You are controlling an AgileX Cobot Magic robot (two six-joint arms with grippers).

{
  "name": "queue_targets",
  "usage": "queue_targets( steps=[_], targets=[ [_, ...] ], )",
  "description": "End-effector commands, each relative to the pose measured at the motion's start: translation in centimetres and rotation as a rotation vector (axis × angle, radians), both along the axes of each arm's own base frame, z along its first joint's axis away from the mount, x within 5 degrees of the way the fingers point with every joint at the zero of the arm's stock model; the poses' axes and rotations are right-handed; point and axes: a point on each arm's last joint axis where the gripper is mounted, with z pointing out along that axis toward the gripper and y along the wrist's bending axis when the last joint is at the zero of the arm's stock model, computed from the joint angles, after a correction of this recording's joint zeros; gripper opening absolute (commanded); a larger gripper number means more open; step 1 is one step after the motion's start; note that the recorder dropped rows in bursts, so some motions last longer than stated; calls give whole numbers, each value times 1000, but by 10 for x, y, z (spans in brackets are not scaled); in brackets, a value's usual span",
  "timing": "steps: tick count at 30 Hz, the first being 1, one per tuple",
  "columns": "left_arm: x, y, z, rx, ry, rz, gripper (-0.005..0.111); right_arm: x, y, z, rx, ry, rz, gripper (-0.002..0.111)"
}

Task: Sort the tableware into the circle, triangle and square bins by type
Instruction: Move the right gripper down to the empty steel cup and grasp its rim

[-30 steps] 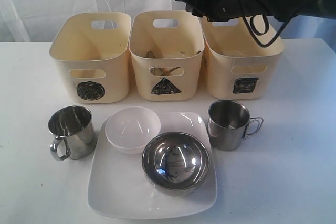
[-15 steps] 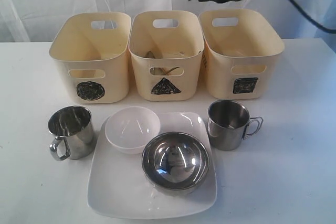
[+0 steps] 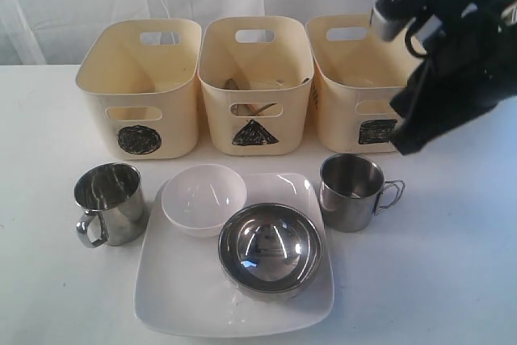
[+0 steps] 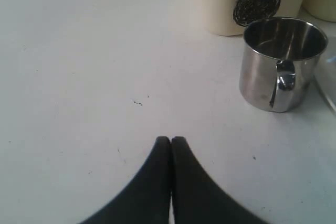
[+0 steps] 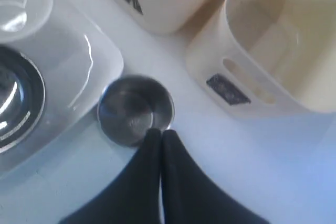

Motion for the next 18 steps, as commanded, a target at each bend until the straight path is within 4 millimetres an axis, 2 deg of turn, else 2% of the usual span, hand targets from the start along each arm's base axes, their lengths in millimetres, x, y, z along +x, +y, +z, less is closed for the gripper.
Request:
queue_targets(
  steps=[1, 5, 13, 18],
  targets=[
    [0, 0, -1, -7, -4, 3, 0, -3, -13, -21, -57, 28, -62, 0],
    [0, 0, -1, -7, -4, 3, 0, -2, -18, -26, -54, 29, -88, 4],
    [0, 0, -1, -7, -4, 3, 0, 7, -16, -21, 80, -31, -214, 26],
    [0, 0, -1, -7, -4, 3, 0, 23, -11, -45, 46, 52, -217, 43]
  ],
)
